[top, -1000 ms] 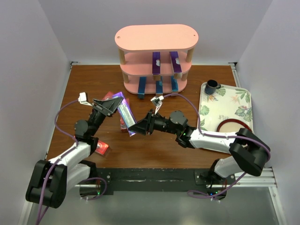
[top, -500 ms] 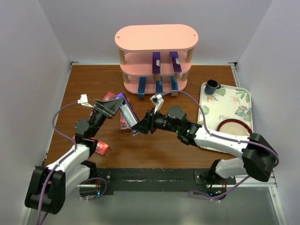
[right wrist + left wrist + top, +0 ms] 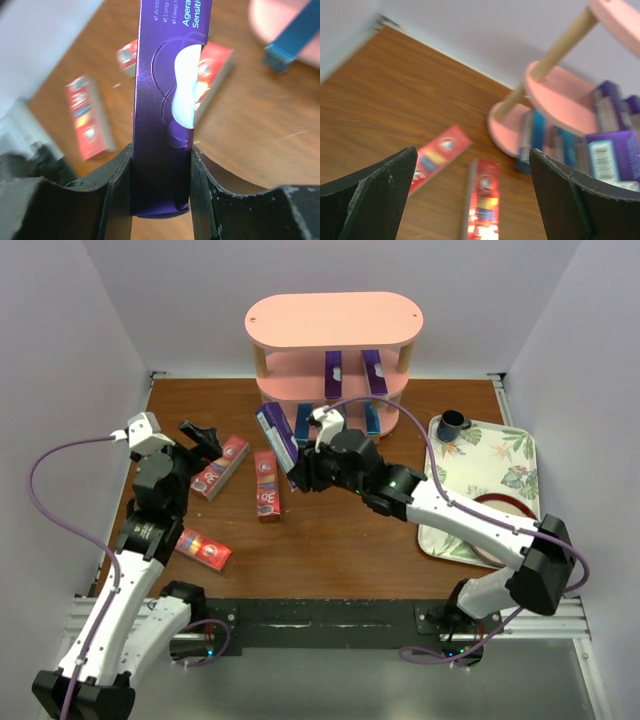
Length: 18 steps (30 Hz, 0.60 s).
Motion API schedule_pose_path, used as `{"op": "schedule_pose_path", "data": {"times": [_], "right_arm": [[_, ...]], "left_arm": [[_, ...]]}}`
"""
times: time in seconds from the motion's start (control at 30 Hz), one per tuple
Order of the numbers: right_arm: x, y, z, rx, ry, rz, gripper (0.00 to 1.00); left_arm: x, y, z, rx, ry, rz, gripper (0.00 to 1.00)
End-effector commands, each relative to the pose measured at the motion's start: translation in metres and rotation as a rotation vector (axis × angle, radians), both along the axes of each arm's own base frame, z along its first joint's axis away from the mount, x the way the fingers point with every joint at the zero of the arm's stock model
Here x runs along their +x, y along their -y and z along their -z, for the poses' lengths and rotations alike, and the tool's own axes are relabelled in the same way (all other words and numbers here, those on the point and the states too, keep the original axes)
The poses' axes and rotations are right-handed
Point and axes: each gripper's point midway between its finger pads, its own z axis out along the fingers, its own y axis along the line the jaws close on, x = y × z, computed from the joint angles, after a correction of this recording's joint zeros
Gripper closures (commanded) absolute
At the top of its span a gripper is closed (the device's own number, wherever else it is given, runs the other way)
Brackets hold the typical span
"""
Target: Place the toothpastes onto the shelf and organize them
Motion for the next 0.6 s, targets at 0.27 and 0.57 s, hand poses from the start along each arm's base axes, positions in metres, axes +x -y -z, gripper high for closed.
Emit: {"op": "schedule_pose_path", "data": {"times": [0.27,0.57], "right_arm": [[0.101,0.005,-0.042,-0.350,0.160,0.353,0.64],[0.167,-0.004,-0.042,-0.338,0.113,0.482,0.62]], "left_arm": [[-0.036,-0.046,0.029,0.355,-0.127,-0.185,0.00],[-0.040,-0.041,0.025,0.365,-0.111,-0.175,0.00]]}}
